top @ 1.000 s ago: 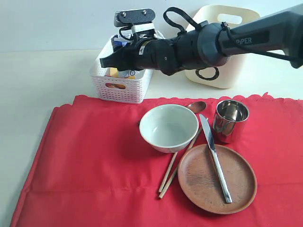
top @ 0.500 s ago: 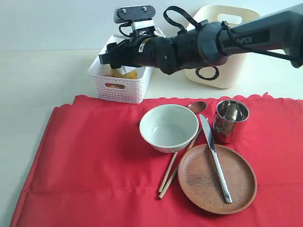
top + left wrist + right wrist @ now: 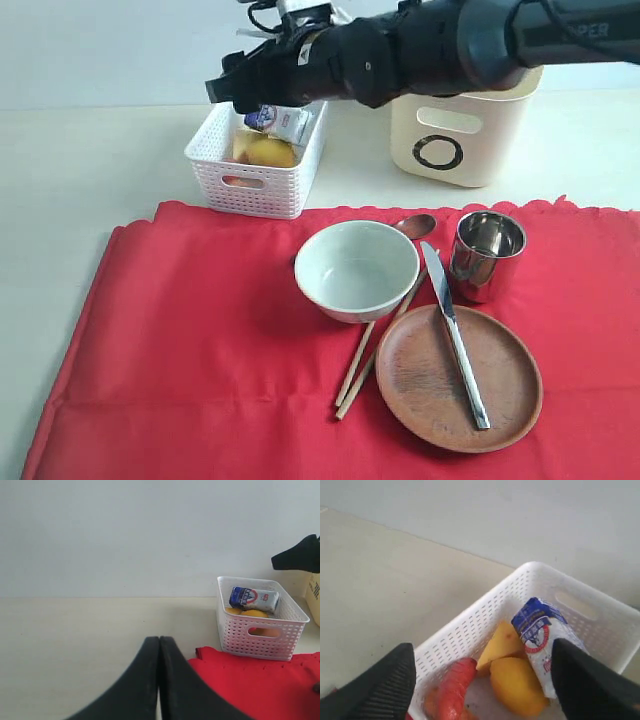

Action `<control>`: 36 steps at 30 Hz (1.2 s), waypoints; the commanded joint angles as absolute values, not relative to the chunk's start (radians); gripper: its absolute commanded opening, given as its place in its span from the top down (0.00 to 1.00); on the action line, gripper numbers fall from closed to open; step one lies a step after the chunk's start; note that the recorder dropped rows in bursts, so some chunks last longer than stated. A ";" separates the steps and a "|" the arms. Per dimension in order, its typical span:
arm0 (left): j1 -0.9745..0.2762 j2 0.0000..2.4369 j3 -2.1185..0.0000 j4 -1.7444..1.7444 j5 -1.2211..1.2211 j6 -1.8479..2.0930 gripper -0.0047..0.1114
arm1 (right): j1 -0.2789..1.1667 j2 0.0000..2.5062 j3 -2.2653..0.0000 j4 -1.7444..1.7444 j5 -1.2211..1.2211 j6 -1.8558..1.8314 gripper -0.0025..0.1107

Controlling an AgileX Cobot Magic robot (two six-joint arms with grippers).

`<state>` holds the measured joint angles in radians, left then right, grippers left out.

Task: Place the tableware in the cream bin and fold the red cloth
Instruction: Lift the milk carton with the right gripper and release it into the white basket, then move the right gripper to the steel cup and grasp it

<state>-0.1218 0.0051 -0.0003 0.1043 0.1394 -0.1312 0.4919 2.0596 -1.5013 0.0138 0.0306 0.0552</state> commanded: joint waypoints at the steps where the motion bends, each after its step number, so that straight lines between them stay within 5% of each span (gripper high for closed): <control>1: -0.129 0.000 0.000 0.101 0.137 -0.133 0.95 | 0.489 1.964 -1.507 -0.142 0.190 0.045 0.34; 17: -0.129 0.000 0.000 0.101 0.137 -0.132 0.95 | 0.411 1.779 -1.507 -0.541 0.954 0.055 0.34; 36: -0.129 0.000 0.000 0.101 0.137 -0.131 0.95 | 0.184 1.779 -1.365 -0.348 1.021 0.019 0.44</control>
